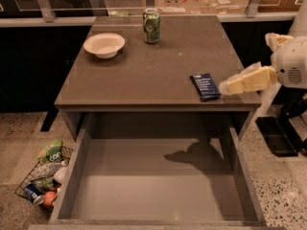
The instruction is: Place green can into top drawer
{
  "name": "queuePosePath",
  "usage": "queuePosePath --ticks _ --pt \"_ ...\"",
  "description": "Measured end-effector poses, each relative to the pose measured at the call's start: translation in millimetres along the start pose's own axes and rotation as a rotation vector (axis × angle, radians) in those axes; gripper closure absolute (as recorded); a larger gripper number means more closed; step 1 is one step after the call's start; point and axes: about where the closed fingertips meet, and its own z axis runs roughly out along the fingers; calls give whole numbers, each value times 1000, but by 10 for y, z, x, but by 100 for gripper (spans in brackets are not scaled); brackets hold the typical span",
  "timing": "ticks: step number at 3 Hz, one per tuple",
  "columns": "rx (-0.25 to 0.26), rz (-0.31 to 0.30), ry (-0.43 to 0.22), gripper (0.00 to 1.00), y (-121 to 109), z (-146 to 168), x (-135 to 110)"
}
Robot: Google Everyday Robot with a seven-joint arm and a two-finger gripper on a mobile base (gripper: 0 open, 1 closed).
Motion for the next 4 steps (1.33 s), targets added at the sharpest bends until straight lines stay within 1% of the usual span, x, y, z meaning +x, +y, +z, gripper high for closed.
queuePosePath --ticks 1,2,3,4 --pt "108 38 -229 0 -433 165 -383" --pt "172 42 -276 0 -591 219 -509" --pt "172 42 -276 0 -591 219 -509" --pt "162 102 -302 0 -639 578 -498"
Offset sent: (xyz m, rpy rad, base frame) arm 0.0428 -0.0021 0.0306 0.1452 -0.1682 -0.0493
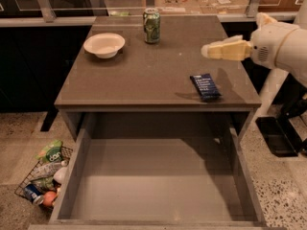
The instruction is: Place green can into top drawer
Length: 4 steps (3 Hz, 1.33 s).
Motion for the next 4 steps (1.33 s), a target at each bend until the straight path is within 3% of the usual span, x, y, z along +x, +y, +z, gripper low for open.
queuePosePath --ticks 1,2,3,4 --pt "-13 127 -46 0 165 674 144" --pt "-14 213 -100 0 317 1275 117" --pt "-60 270 -146 0 568 2008 -72" --pt "-66 268 -146 0 606 2055 -84"
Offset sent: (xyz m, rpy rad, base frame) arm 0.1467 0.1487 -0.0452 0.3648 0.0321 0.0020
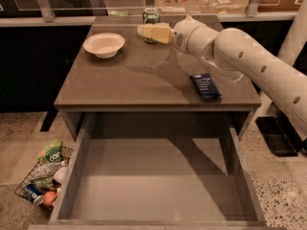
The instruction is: Place green can into top drawer
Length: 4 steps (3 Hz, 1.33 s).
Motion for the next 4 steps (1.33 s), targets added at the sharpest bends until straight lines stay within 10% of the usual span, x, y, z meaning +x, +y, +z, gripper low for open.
queuePosePath --ticks 4 --pt "120 -150 75 0 -361 552 298"
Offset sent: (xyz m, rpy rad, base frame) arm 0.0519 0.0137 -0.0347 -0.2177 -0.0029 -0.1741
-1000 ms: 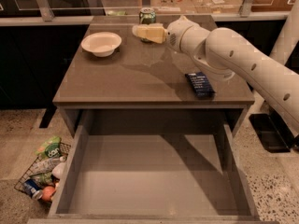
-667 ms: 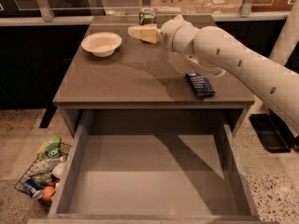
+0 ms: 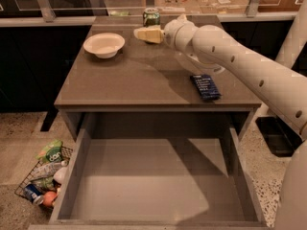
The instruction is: Place green can into top drawer
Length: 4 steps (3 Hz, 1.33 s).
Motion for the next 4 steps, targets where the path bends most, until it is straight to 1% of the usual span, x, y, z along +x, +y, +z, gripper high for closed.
queuePosePath --ticks 1,2,3,4 --pt "17 -12 6 0 -137 108 48" --pt "24 -26 15 0 -234 218 48" --pt "3 -29 13 0 -247 453 21" --pt "-25 -12 -2 0 -197 667 -6"
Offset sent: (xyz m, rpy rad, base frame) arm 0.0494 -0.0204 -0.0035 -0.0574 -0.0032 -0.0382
